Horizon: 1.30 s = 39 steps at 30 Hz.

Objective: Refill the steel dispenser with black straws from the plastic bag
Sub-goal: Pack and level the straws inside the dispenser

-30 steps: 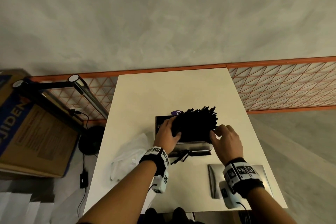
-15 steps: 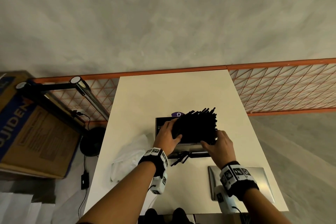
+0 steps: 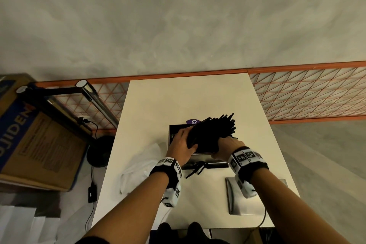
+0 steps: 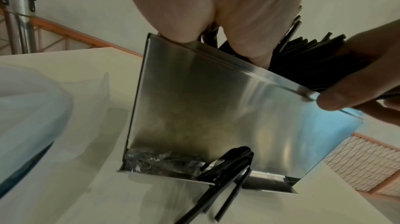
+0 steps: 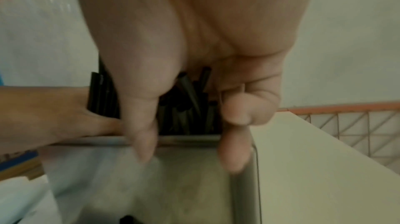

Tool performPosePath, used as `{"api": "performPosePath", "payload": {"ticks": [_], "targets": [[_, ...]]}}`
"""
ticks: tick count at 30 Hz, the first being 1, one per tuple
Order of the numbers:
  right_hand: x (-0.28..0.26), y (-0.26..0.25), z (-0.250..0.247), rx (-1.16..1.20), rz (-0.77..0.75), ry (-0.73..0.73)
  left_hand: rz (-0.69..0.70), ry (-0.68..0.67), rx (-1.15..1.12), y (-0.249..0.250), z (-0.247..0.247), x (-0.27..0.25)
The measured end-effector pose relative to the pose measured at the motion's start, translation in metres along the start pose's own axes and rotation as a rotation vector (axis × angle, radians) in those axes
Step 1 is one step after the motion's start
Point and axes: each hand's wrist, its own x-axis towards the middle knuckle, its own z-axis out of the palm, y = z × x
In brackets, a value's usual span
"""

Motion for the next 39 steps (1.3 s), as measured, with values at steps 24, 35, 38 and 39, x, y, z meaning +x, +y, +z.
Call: {"api": "performPosePath", "payload": {"ticks": [24, 35, 38, 39], "targets": [[-0.002, -0.005, -0.037, 0.081, -0.039, -0.058, 0.061, -0.068, -0.015, -0.002, -0.002, -0.002], [-0.014, -0.024, -0.059, 0.249, -0.083, -0.126, -0.003, 0.034, -0.087, 0.006, 0.0, -0.006], [-0.008, -0.027, -0.06, 0.36, -0.069, -0.155, -0.023, 0.075, -0.115, 0.009, 0.001, -0.006], [-0.005, -0.027, -0.059, 0.433, -0.061, -0.172, -0.025, 0.095, -0.124, 0.009, 0.001, -0.005]]}}
